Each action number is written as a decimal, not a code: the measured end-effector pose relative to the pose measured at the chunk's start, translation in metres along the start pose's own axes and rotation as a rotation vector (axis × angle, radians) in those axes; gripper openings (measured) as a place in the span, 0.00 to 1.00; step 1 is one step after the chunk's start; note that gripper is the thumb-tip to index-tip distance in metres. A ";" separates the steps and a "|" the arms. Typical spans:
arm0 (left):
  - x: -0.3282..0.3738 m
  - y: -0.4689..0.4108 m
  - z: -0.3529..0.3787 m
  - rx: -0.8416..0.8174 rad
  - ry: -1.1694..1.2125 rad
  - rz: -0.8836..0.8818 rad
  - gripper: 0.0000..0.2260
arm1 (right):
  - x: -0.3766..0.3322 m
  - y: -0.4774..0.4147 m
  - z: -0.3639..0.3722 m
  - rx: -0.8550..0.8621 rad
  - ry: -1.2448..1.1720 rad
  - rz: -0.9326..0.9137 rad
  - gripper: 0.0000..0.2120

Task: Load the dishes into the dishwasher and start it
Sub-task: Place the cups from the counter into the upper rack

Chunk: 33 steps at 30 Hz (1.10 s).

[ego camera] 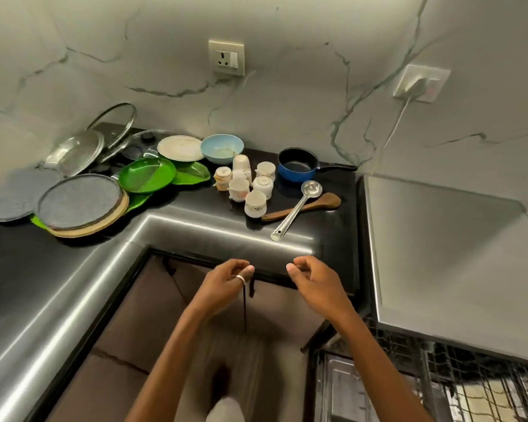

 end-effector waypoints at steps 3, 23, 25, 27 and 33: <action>-0.003 -0.058 -0.019 0.007 0.011 -0.017 0.12 | -0.020 -0.052 0.011 0.006 0.029 -0.004 0.21; -0.015 -0.327 -0.074 0.025 -0.029 0.111 0.32 | -0.067 -0.286 0.103 0.072 0.150 0.227 0.50; -0.018 -0.333 -0.069 0.024 -0.025 0.118 0.32 | -0.064 -0.290 0.104 0.089 0.105 0.218 0.42; -0.023 -0.337 -0.067 0.033 -0.028 0.122 0.32 | -0.064 -0.287 0.101 0.106 0.061 0.209 0.35; -0.036 -0.348 -0.064 0.069 -0.082 0.101 0.33 | -0.064 -0.260 0.067 0.258 -0.453 0.332 0.36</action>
Point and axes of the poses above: each hand's wrist, its own y-axis away from the middle knuckle, its own z-axis out of the palm, x = y × z, the point moved 4 cm from there along -y, towards the middle knuckle, and after that the axes turned 13 degrees about y, right-handed, at the moved point
